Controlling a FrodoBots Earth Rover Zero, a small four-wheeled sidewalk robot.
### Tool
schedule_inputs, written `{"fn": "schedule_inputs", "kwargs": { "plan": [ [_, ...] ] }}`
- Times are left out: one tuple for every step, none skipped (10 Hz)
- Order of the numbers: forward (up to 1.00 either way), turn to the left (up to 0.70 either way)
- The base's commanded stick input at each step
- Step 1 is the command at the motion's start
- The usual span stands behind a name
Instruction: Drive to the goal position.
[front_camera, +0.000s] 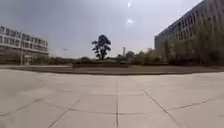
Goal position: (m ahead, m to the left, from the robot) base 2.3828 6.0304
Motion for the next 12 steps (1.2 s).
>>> {"fn": "schedule_inputs", "kwargs": {
  "plan": [
    [0.00, 0.70],
    [0.00, 0.70],
    [0.00, 0.70],
    [0.00, 0.70],
    [0.00, 0.70],
    [0.00, 0.70],
    [0.00, 0.70],
    [0.00, 0.70],
    [0.00, 0.70],
    [0.00, 0.60],
    [0.00, 0.00],
    [0.00, 0.00]
  ]
}}
